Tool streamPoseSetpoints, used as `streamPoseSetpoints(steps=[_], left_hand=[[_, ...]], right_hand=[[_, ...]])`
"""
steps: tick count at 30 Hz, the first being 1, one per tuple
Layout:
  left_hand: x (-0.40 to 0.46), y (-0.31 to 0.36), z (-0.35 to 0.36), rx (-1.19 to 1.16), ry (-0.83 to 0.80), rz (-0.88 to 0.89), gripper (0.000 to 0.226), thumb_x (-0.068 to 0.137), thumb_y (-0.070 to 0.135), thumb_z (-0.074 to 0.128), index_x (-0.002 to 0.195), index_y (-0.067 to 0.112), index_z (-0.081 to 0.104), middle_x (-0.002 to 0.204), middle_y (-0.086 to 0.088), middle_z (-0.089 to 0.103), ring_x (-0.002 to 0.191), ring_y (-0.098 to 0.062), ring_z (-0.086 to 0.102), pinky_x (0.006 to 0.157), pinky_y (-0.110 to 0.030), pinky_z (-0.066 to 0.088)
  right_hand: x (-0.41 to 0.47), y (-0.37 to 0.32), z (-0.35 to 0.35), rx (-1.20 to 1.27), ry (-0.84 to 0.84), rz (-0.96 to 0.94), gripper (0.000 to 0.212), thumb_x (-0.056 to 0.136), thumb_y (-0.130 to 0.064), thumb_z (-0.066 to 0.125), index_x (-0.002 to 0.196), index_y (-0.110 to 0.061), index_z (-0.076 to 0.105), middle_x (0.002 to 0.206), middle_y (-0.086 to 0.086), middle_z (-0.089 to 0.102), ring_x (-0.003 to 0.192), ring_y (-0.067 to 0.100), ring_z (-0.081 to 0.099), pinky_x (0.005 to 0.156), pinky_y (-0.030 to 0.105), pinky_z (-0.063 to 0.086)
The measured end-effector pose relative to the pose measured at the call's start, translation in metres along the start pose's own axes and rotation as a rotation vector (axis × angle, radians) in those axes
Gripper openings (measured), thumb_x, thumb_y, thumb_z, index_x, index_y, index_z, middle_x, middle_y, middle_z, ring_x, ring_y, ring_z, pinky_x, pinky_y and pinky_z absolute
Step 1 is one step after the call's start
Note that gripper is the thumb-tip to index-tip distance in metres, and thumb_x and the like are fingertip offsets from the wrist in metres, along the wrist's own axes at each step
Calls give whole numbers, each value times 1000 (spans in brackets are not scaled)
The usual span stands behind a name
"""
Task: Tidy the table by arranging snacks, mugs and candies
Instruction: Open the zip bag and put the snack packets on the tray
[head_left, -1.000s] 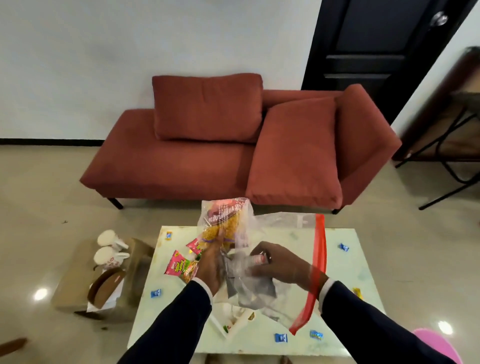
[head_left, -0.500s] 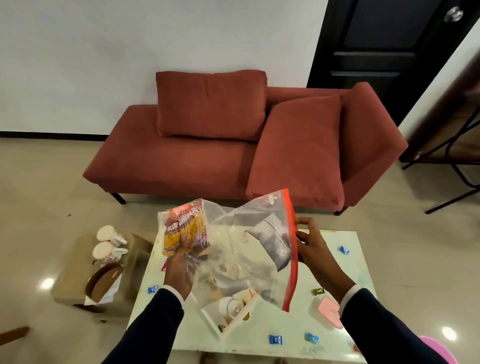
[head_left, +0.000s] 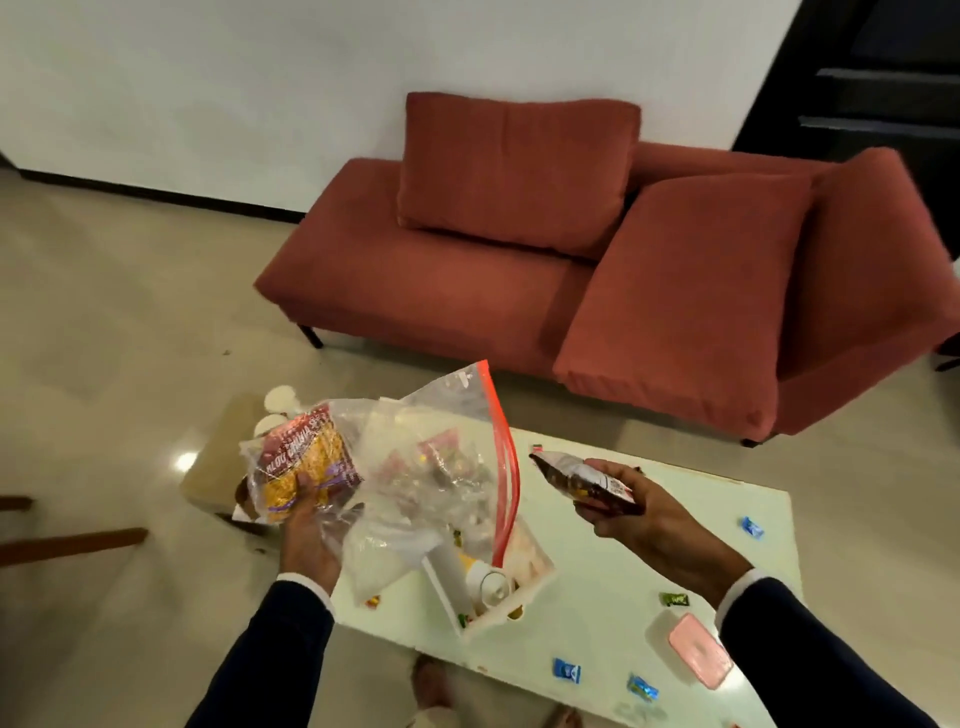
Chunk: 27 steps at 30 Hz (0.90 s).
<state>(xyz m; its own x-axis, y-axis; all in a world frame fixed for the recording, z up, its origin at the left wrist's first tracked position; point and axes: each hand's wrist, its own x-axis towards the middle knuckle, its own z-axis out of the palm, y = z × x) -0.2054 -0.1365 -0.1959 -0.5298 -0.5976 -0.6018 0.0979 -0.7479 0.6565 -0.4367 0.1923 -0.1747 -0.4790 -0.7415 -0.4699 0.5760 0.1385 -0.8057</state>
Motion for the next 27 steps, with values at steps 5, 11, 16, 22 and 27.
streamPoseSetpoints(steps=[5,11,16,22,27], left_hand=[[-7,33,-34,-22,166,210,57,104,47,44,150,13,43,125,-14,64,93,-24,71,75,-38,63],[4,58,-97,-56,391,265,55,102,42,50,150,16,44,131,-11,64,110,-27,68,86,-45,61],[31,42,-156,42,433,192,45,101,45,52,139,21,56,116,-6,76,98,-26,74,77,-43,64],[85,0,-229,55,438,152,46,104,38,49,143,15,53,117,-10,73,87,-22,75,71,-37,64],[126,-24,-265,9,373,91,50,103,40,45,144,11,48,100,-8,74,70,-13,73,60,-24,61]], right_hand=[[62,17,34,-104,201,13,38,87,-10,75,123,-16,62,117,13,73,85,14,70,76,29,57],[149,53,84,-404,348,67,32,79,-23,85,105,-8,76,95,10,79,90,28,76,77,37,62],[236,106,108,-632,285,181,39,81,-2,78,119,-3,68,103,15,75,80,19,72,67,27,58],[328,183,113,-988,291,204,35,90,-17,70,124,-12,61,120,10,70,111,29,64,101,41,48],[381,233,114,-1017,134,219,36,88,-5,71,122,-5,61,116,7,69,109,29,64,85,29,46]])
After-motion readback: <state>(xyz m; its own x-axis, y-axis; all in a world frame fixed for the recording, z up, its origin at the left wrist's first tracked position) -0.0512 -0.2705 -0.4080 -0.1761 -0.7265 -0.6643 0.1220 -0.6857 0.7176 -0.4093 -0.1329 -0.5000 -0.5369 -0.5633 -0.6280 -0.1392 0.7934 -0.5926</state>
